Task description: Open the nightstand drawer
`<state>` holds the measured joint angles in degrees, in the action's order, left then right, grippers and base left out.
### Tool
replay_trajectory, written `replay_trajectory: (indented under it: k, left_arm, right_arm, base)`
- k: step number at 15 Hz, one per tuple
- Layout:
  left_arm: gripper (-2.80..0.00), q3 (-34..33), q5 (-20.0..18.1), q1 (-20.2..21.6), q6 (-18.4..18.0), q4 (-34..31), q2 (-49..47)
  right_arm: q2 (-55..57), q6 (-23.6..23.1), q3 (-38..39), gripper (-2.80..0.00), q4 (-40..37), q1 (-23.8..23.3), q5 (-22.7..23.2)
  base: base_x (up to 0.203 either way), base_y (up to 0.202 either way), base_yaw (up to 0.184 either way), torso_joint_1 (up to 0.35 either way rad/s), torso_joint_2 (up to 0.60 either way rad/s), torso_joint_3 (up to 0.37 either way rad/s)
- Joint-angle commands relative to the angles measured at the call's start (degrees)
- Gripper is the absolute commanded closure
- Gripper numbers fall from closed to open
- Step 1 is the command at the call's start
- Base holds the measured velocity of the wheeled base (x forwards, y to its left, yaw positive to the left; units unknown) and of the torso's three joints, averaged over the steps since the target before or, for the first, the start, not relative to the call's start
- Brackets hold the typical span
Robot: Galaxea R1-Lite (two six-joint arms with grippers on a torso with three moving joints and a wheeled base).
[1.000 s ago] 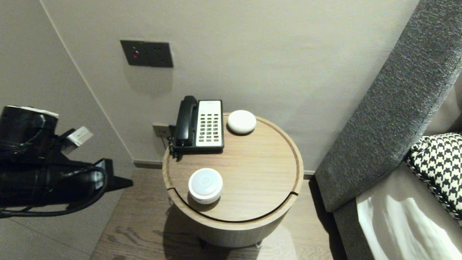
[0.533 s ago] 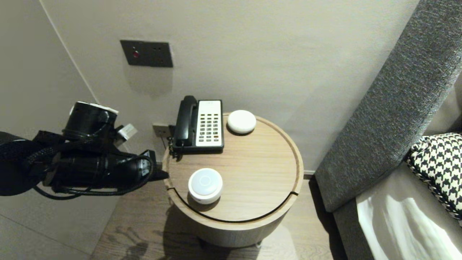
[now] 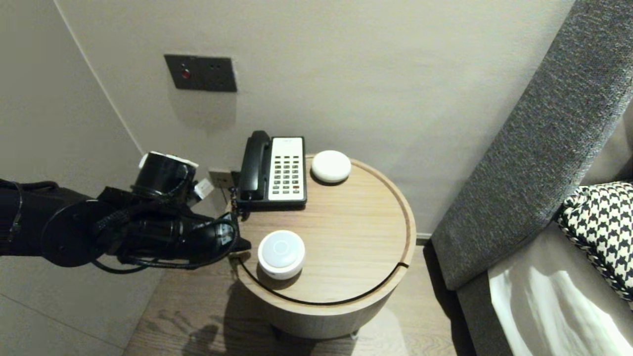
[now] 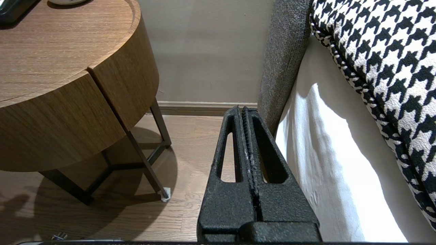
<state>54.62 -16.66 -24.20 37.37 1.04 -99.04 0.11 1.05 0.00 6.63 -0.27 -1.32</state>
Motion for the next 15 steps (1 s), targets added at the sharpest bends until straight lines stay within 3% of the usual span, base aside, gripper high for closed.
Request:
replay_trajectory:
  k: [1, 15]
  left_arm:
    - [0.0, -0.6, 0.0, -0.3, 0.2, 0.0, -0.5]
    - [0.0, -5.8, 0.0, -1.8, 0.2, 0.1, 2.0]
  right_arm:
    - [0.1, 0.0, 2.3, 0.0, 0.0, 0.0, 0.0]
    - [0.1, 0.0, 2.3, 0.0, 0.0, 0.0, -0.1]
  base:
    - [0.0, 0.0, 0.0, 0.0, 0.0, 0.0]
    - [0.0, 0.0, 0.0, 0.0, 0.0, 0.0]
